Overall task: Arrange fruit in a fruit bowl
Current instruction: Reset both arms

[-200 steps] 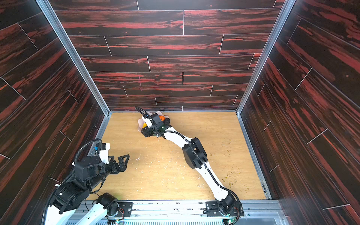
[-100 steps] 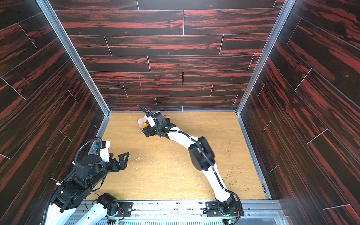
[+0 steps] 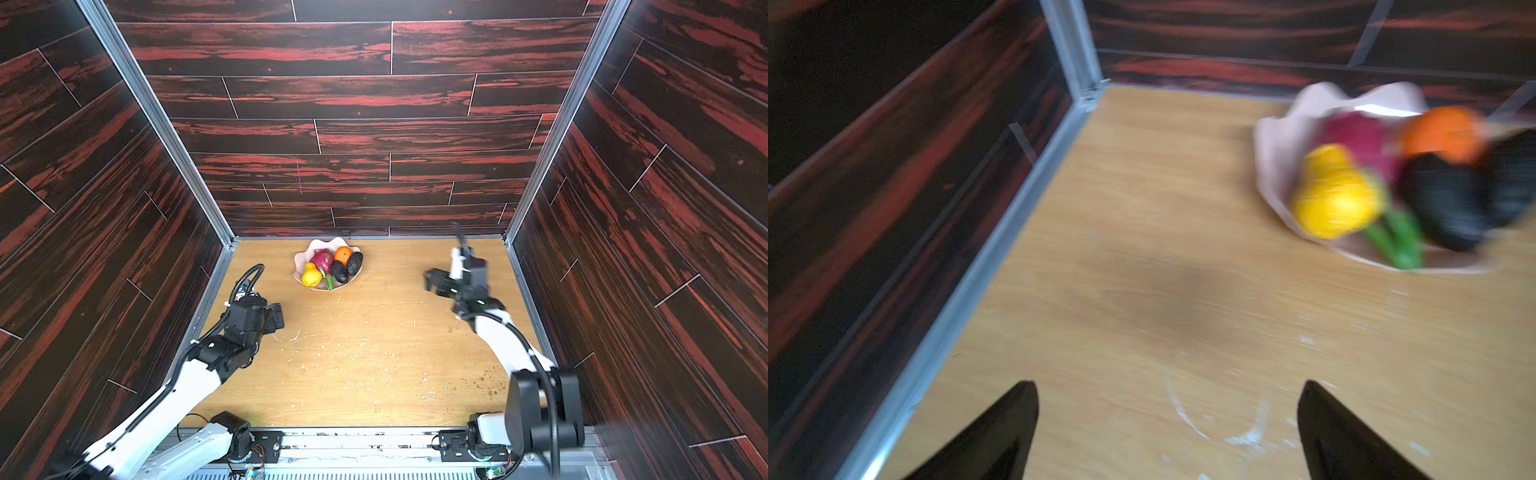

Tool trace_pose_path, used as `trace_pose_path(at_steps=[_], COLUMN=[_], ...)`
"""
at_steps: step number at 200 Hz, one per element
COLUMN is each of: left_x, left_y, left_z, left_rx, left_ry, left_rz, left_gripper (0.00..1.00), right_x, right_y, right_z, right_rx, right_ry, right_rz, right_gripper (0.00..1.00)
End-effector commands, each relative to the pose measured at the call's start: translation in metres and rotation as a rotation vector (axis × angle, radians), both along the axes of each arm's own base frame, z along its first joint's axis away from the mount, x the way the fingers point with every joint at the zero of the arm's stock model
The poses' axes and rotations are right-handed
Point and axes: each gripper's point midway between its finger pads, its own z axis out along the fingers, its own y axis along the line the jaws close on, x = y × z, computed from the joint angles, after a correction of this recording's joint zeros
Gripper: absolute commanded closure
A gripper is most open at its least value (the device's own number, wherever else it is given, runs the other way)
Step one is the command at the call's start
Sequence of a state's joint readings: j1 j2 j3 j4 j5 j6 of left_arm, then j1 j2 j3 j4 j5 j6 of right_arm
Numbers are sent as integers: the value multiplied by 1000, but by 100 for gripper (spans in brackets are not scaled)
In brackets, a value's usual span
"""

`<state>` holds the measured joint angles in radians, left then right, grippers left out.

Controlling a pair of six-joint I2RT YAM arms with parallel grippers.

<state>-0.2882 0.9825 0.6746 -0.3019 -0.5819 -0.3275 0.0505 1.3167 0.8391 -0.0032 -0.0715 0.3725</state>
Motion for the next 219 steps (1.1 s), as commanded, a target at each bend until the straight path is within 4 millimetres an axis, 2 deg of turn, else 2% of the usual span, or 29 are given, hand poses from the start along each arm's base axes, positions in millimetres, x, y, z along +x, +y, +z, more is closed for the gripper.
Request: trace_pose_path(at_steps=[1,33,51,86,112,120,130,144,153,164,186,219], left_x=[4,-4,6,36,49,48,49,58,65,72,75,77], left_y=[49,102,107,88,75,74,72,60,55,63,59,63], left_z=[4,-27,-42,-67,-49,-49,-60,-72,-70,-66,-78,-81], left_rx=[27,-79,-153,-175,-149,-140,-144,-147,-144,-142,-163,-110], left_ry=[-88,-107,-144,-205,-372,-417,-418,-416,-443,-461,-313,-288], left_rz=[169,310,295,129,9,-3,-18,-99,-140,-98,-108,-43], left_gripper=[0,0,0,0,0,1,0,0,1,0,1,0], right_x=[-18,-29,-32,-27,-20,-20,-19,-17,-18,-16,-11,-10], right_y=[-50,-103,-116,-100,-78,-76,-74,-68,-69,-67,-68,-70], right_z=[-12,-37,-45,-59,-37,-43,-48,-58,-60,-60,-65,-65], right_rx=[-9,-182,-284,-329,-424,-427,-424,-422,-424,-417,-384,-374], right_ry=[45,39,-55,-263,-438,-426,-441,-451,-442,-439,-404,-401], right_rz=[-172,-398,-426,-333,-238,-222,-214,-176,-174,-163,-133,-133], right_gripper=[1,1,1,1,1,1,1,1,1,1,1,1])
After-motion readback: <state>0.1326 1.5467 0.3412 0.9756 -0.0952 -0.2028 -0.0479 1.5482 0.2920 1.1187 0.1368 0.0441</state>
